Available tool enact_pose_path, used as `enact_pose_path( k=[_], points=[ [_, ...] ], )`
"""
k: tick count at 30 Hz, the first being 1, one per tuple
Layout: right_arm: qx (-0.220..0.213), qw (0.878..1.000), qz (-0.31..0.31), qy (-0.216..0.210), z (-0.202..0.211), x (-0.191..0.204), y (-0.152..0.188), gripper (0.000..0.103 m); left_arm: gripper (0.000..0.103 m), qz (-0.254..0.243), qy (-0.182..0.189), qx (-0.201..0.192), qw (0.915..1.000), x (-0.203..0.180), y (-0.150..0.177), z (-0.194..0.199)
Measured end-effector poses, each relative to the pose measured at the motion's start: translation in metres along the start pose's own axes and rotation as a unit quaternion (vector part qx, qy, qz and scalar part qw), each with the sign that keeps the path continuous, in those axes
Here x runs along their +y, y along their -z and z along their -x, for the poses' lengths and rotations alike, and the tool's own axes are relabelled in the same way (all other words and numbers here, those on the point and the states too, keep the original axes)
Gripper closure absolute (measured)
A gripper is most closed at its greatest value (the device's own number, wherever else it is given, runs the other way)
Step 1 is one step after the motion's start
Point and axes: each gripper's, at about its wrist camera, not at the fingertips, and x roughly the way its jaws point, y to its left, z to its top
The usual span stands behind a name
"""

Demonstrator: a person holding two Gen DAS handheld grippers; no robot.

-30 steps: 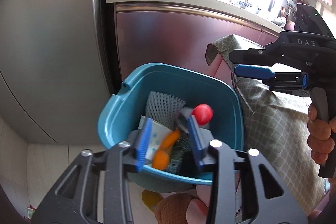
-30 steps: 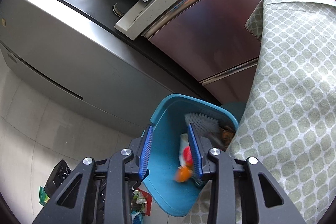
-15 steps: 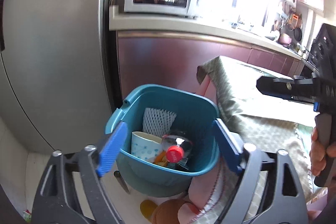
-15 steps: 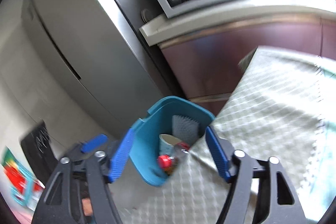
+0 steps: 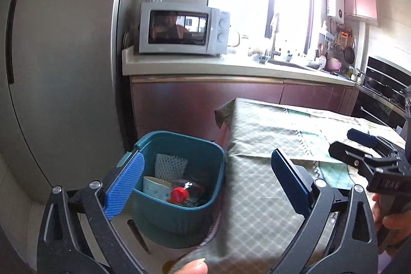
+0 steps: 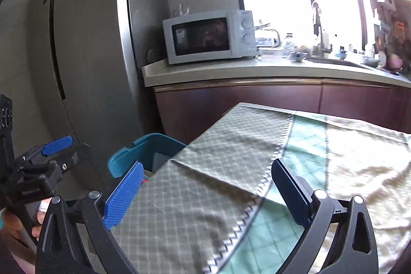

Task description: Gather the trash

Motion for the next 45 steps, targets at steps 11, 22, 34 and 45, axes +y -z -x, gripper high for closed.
enact_pose_path(
  k=[11, 22, 34, 45],
  points=[
    [-0.054, 0.996, -0.001, 0.074, 0.063, -0.023, 0.026, 0.007, 0.006, -0.024, 0.020, -0.010, 0.9995, -0.049, 0.007, 0.025],
    [-0.084, 0.989, -0.011, 0.123, 0.095, -0.039, 0.041, 0.007, 0.006, -0.035, 0.027, -0.034, 0.9984, -0.074, 0.010, 0.034],
    [-0.098, 0.984, -0.025, 0.149, 0.110, -0.049, 0.048, 0.007, 0.006, -0.050, 0.035, -0.046, 0.9971, -0.086, 0.012, 0.036],
    [-0.104, 0.981, -0.037, 0.159, 0.116, -0.057, 0.052, 0.007, 0.006, -0.058, 0.030, -0.057, 0.9962, -0.094, 0.016, 0.039]
  ],
)
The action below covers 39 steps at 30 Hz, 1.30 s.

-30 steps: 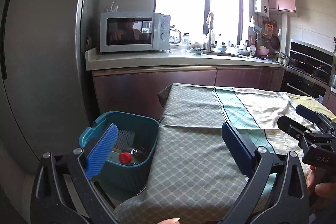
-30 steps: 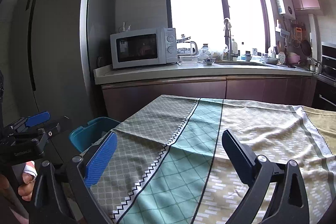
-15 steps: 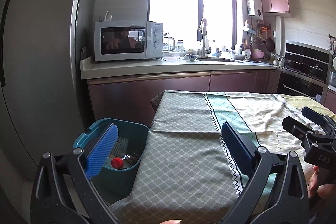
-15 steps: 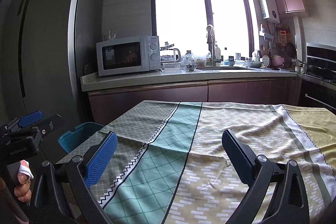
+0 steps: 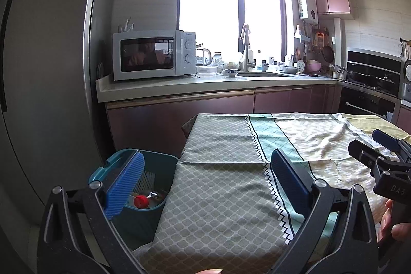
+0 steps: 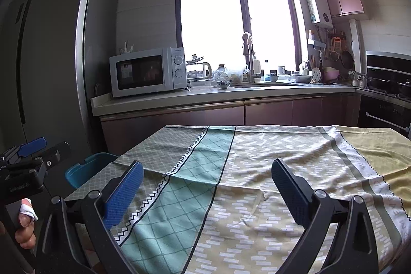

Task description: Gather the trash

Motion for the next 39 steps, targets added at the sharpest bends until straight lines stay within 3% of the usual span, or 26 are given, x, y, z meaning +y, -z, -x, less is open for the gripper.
enact_pose_path(
  k=[39],
  points=[
    [-0.012, 1.000, -0.007, 0.015, 0.007, -0.013, 0.001, 0.007, 0.006, -0.007, -0.005, -0.010, 0.9999, -0.008, 0.000, 0.001]
  ],
)
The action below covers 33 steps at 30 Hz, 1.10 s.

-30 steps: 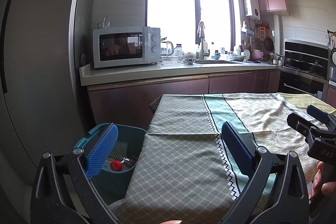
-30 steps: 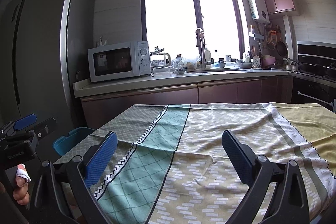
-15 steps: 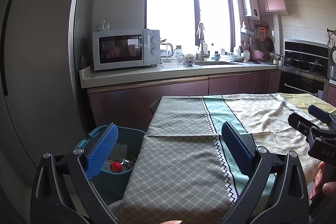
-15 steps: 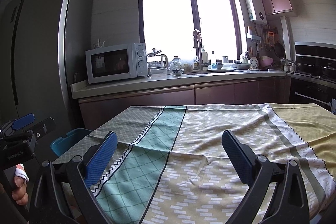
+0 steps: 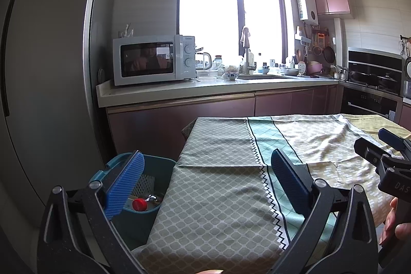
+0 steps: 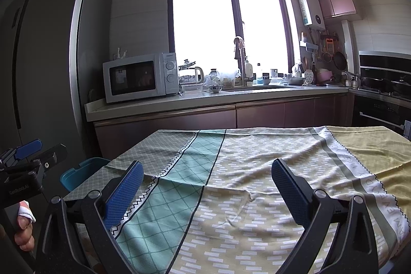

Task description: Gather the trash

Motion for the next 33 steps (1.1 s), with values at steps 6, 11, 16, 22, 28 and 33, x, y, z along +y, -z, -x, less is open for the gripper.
enact_pose_path(
  k=[6, 11, 16, 22, 28, 33],
  points=[
    [0.001, 1.000, 0.000, 0.000, -0.0006, 0.0002, -0.0003, 0.007, 0.006, 0.000, 0.000, 0.000, 1.0000, 0.0001, -0.0001, 0.0000],
    [0.003, 1.000, 0.001, 0.000, -0.0017, 0.0009, -0.0006, 0.007, 0.006, 0.000, 0.002, 0.001, 1.0000, -0.0006, 0.0003, -0.0010],
    [0.002, 1.000, -0.001, 0.002, -0.0025, 0.0010, -0.0003, 0.007, 0.006, 0.000, 0.002, 0.003, 1.0000, -0.0040, 0.0030, -0.0042],
    [0.001, 1.000, -0.001, 0.003, -0.0023, 0.0003, 0.0002, 0.007, 0.006, 0.000, 0.001, 0.004, 1.0000, -0.0054, 0.0029, -0.0058],
    [0.001, 1.000, -0.002, 0.004, -0.0026, -0.0007, 0.0007, 0.007, 0.006, -0.001, 0.000, 0.005, 1.0000, -0.0061, 0.0033, -0.0059],
    [0.001, 1.000, -0.003, 0.005, -0.0024, -0.0012, 0.0011, 0.007, 0.006, -0.001, 0.000, 0.006, 1.0000, -0.0075, 0.0035, -0.0068]
  ],
)
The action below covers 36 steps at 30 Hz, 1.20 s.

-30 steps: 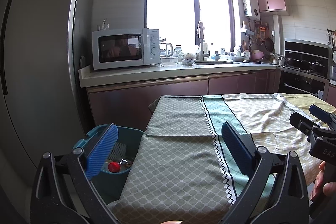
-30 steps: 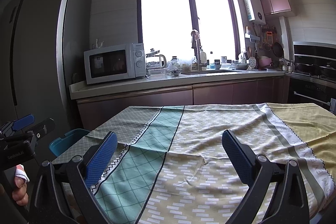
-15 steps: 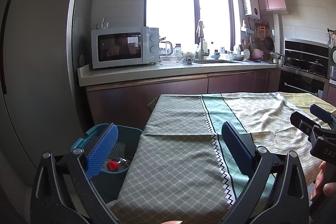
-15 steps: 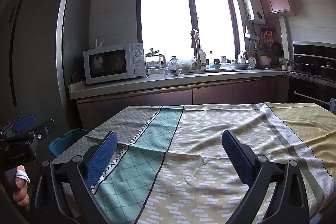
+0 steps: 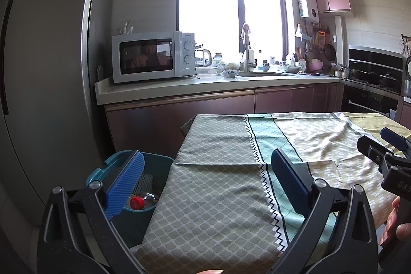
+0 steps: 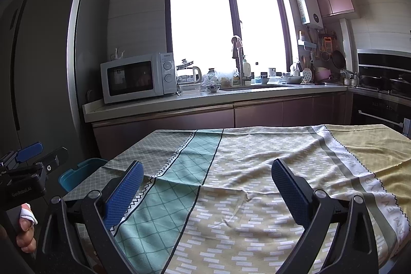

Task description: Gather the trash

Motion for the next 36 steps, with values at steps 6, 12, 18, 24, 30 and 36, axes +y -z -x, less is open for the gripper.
enact_pose_path(
  k=[6, 12, 18, 24, 30, 36],
  points=[
    [-0.001, 1.000, -0.003, 0.001, 0.000, -0.002, -0.001, 0.007, 0.006, -0.002, 0.000, 0.000, 1.0000, -0.004, 0.001, -0.002],
    [-0.001, 1.000, -0.004, 0.001, 0.000, -0.002, -0.001, 0.007, 0.006, -0.002, 0.002, 0.001, 1.0000, -0.007, 0.000, -0.003],
    [-0.004, 1.000, -0.006, 0.002, 0.002, -0.004, -0.001, 0.007, 0.006, -0.003, 0.002, 0.002, 1.0000, -0.009, -0.001, -0.004],
    [-0.005, 1.000, -0.009, 0.003, 0.002, -0.006, -0.001, 0.007, 0.006, -0.005, 0.003, 0.003, 1.0000, -0.012, -0.002, -0.006],
    [-0.004, 1.000, -0.009, 0.003, 0.002, -0.007, -0.001, 0.007, 0.006, -0.005, 0.003, 0.004, 1.0000, -0.012, -0.002, -0.006],
    [-0.001, 1.000, -0.011, 0.002, 0.001, -0.008, -0.001, 0.007, 0.006, -0.005, 0.005, 0.004, 1.0000, -0.013, -0.002, -0.007]
  ],
)
